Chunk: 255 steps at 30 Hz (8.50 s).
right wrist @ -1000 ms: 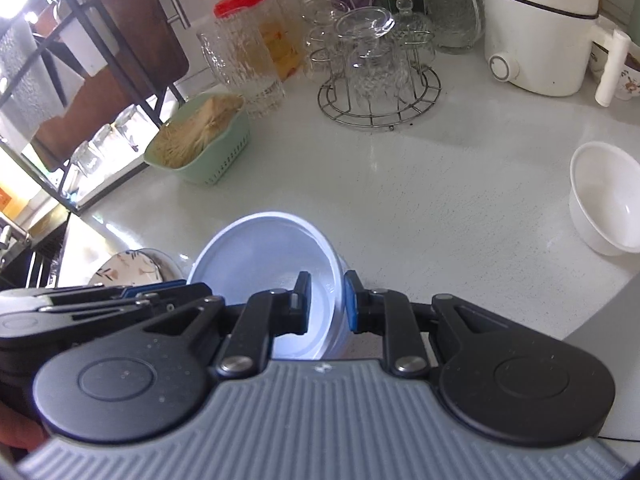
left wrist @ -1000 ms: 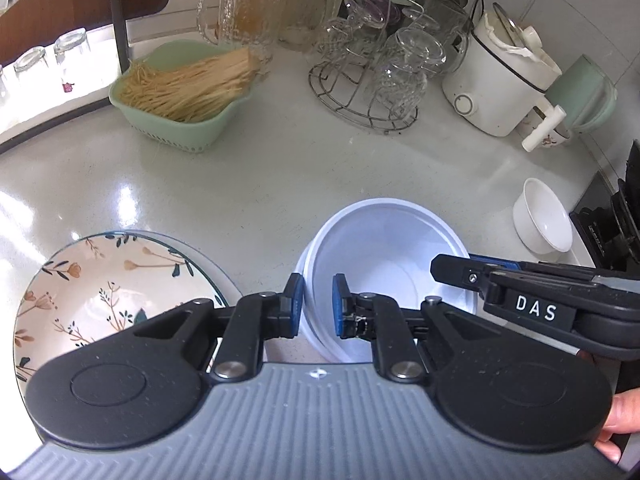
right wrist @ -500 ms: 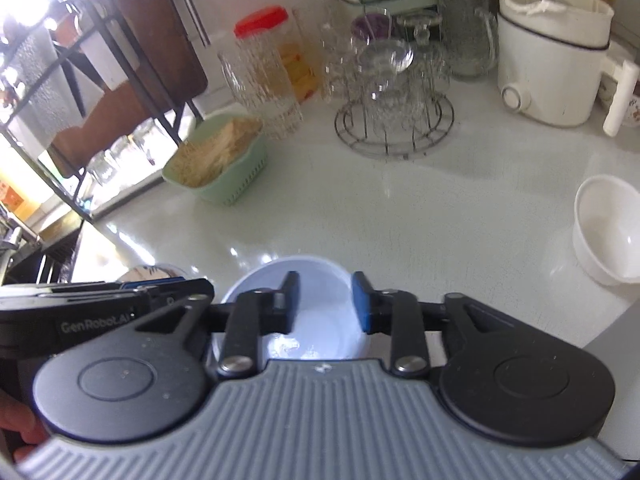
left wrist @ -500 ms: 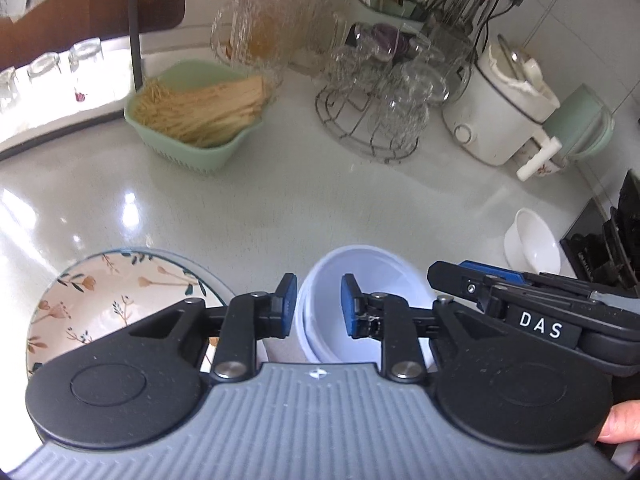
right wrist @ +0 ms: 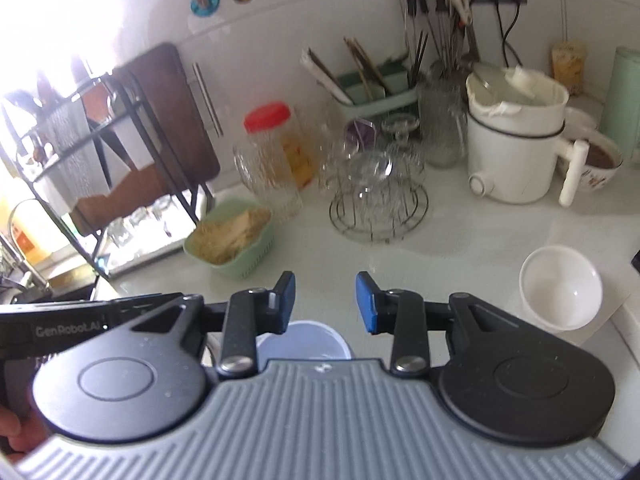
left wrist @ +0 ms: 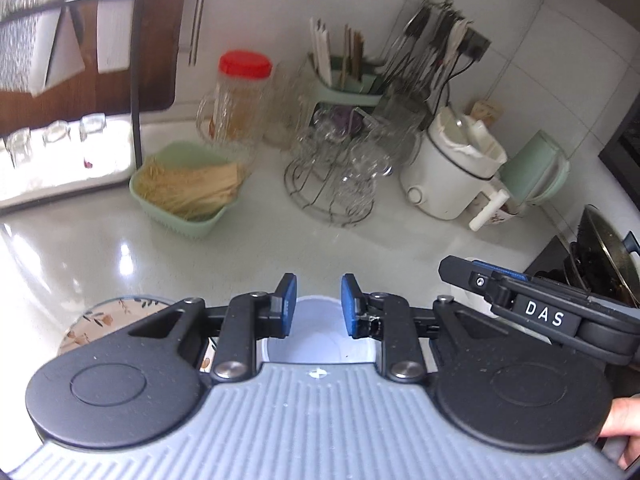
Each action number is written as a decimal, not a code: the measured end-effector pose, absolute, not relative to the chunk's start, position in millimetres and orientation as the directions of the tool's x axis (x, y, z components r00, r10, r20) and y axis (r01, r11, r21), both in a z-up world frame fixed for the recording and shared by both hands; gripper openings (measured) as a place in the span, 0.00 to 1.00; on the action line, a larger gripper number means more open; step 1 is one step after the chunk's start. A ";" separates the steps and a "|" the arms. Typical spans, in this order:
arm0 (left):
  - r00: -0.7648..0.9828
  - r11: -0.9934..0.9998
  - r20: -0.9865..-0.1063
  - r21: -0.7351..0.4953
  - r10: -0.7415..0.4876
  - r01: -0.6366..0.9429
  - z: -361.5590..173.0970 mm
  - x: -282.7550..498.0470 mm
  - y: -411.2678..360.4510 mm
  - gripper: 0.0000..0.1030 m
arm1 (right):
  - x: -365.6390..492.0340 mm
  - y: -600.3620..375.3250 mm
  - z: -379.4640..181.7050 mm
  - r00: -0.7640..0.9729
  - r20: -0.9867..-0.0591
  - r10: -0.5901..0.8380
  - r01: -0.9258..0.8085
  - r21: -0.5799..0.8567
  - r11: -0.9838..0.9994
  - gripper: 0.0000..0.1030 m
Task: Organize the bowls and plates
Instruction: 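Open both grippers to release the plastic bowls and pull back, then move both grippers toward the white ceramic bowl, then close both grippers on the rim of the white ceramic bowl, then lift the white ceramic bowl with both grippers and carry it toward the plastic bowls, then lower the white bowl into the plastic bowls and open both grippers, then close both grippers on the rim of the nested bowls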
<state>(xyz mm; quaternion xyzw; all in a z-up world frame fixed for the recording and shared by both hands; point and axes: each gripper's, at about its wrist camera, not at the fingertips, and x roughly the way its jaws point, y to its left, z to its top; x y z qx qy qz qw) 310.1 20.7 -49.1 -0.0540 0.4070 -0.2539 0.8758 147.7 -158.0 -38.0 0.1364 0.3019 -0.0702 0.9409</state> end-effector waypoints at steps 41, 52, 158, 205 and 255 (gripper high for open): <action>0.426 0.738 -0.637 -0.365 -0.643 0.568 -34.4 288.7 -138.5 0.27 | 62.9 -282.0 -9.0 0.819 -0.508 -0.268 0.389 0.147 0.909 0.36; 0.304 0.677 -0.686 -0.371 -0.661 0.636 -86.8 308.3 -226.7 0.43 | 55.8 -332.2 -35.6 0.790 -0.506 -0.345 0.457 0.112 0.882 0.36; 0.242 0.797 -0.816 -0.373 -0.525 0.475 -97.6 356.6 -188.3 0.23 | 141.1 -324.3 -72.6 0.774 -0.632 -0.045 0.322 0.331 0.887 0.16; 0.351 0.954 -0.888 -0.292 -0.297 0.069 -169.3 321.0 -15.9 0.25 | 207.7 -159.0 -126.2 0.587 -0.786 0.196 -0.169 0.118 0.978 0.19; 0.332 0.923 -0.864 -0.376 -0.379 0.077 -167.7 334.8 -15.7 0.45 | 228.0 -212.8 -176.7 0.461 -0.839 0.290 0.134 0.389 0.912 0.14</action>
